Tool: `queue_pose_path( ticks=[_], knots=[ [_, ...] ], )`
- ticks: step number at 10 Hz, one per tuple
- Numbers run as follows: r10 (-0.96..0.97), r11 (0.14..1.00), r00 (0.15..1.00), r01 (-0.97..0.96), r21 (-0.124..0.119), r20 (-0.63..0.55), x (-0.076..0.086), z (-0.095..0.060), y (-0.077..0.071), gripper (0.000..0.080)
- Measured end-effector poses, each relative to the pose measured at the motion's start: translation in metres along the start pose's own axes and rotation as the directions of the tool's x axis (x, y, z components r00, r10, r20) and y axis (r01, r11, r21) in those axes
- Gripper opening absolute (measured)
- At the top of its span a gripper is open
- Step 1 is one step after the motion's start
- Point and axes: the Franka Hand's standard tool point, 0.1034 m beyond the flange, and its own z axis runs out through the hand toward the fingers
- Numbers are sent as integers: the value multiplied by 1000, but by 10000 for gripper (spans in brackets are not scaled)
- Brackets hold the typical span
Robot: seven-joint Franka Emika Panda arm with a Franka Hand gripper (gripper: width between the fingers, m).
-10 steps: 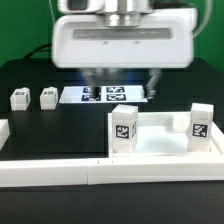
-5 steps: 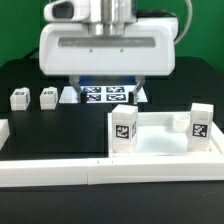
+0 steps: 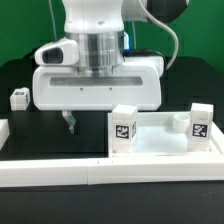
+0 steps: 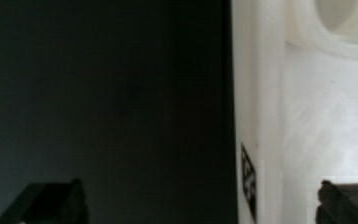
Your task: Assemble square table
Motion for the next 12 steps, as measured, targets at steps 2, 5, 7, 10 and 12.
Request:
queue_pose_path(
  ticks=[2,5,7,10,12],
  knots=[
    [9,1000,1000,-9,-3,5,-1,8,-7,649],
    [20,1000,1000,-20,-4,-2,0,9,-8,519],
    [20,1000,1000,-20,-4,-2,0,9,-8,380],
    [14,1000,1000,-14,-5,0,-1,9,-8,64],
    [9,1000,1000,-9,-5,0,-1,9,-8,53]
  ],
)
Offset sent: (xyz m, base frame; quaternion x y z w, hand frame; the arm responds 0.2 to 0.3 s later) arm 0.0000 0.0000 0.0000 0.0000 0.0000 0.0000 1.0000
